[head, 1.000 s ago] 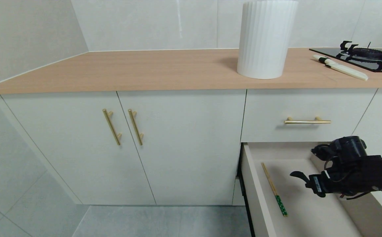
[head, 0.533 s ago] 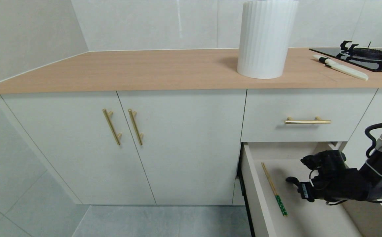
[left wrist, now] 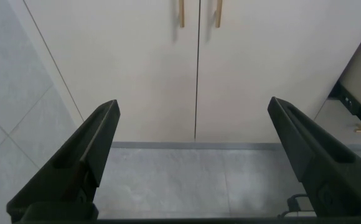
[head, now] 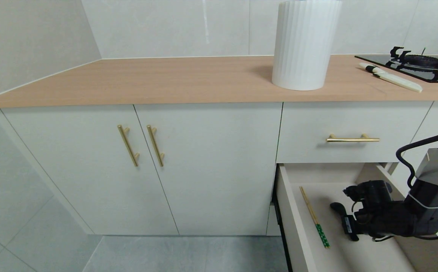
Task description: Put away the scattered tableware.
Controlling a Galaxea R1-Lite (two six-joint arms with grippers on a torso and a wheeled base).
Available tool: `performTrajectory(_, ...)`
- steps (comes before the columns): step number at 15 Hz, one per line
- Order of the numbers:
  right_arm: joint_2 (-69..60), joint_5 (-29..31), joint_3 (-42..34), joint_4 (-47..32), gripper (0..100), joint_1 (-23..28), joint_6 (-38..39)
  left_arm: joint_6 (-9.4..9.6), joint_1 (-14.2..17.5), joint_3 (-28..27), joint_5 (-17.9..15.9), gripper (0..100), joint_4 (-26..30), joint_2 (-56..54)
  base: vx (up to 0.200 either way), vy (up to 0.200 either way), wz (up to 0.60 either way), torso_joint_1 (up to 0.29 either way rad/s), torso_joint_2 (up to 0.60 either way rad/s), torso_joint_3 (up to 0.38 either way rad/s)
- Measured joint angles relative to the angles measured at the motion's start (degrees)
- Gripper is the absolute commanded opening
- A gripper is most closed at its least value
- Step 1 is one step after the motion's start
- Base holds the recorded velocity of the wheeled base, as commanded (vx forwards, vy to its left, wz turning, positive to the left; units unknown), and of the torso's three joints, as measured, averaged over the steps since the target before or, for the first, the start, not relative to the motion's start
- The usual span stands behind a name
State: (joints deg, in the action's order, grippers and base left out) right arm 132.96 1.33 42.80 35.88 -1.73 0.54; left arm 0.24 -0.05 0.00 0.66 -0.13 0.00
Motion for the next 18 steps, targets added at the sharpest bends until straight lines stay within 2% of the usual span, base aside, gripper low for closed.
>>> performTrajectory(2, 0.1, 0.0, -0.1, 0.1, 0, 0.0, 0.0, 0.02, 0.0, 0.0, 0.0, 100, 0.0, 0.0, 0.0, 0.0, 0.0, 0.0, 0.0, 0.0)
performTrajectory(3, 0.2, 0.0, -0.1, 0.1, 100, 0.1, 0.0, 0.0, 0.0, 0.0, 0.0, 100, 0.0, 0.0, 0.0, 0.0, 0.0, 0.0, 0.0, 0.0)
performTrajectory(10, -2.2, 0.0, -0.9, 0.1, 100, 0.1, 1.1, 0.0, 0.0, 0.0, 0.0, 100, 0.0, 0.0, 0.0, 0.0, 0.0, 0.0, 0.0, 0.0)
performTrajectory(15, -13.3, -0.1, -5.1, -0.7, 100, -0.1, 1.8, 0.0, 0.0, 0.0, 0.0, 100, 0.0, 0.0, 0.0, 0.0, 0.0, 0.0, 0.0, 0.0)
performTrajectory(18, -24.1, -0.2, -7.3, -6.9, 100, -0.3, 1.8, 0.02, 0.0, 0.0, 0.0, 100, 0.0, 0.0, 0.0, 0.0, 0.0, 0.0, 0.0, 0.0)
